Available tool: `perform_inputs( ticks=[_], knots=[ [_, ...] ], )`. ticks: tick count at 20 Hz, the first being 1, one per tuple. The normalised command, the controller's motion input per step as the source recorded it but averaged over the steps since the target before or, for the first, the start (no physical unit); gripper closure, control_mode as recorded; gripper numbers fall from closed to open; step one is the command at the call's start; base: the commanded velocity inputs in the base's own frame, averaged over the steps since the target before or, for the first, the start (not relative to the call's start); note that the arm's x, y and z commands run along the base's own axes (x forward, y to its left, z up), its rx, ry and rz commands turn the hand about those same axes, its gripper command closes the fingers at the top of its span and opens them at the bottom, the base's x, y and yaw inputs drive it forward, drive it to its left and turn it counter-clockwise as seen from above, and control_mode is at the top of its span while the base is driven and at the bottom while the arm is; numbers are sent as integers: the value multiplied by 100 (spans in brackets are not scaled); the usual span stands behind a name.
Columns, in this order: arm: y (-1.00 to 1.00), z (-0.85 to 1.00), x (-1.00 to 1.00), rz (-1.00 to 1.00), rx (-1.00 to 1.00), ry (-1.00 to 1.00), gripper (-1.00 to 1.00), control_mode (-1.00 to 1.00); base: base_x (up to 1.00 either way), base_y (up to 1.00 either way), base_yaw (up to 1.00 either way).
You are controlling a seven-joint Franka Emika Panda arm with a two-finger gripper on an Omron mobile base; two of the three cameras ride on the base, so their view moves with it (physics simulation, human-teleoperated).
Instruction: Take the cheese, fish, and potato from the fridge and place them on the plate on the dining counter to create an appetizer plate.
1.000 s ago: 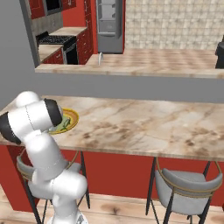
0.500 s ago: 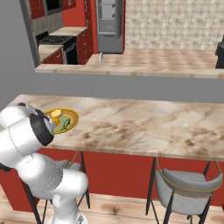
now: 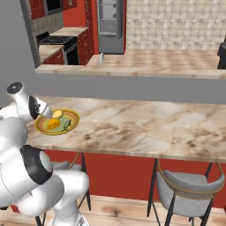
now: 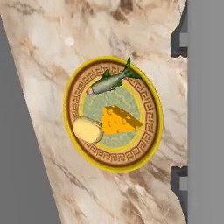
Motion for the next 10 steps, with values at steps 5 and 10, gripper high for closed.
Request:
perform_inputs(
  ticks=[5, 10],
  knots=[
    [-60, 36, -93, -5, 0, -3, -100, -100, 0, 0, 0],
    [-80, 28, -82, -5, 0, -2, -100, -100, 0, 0, 0]
  ],
)
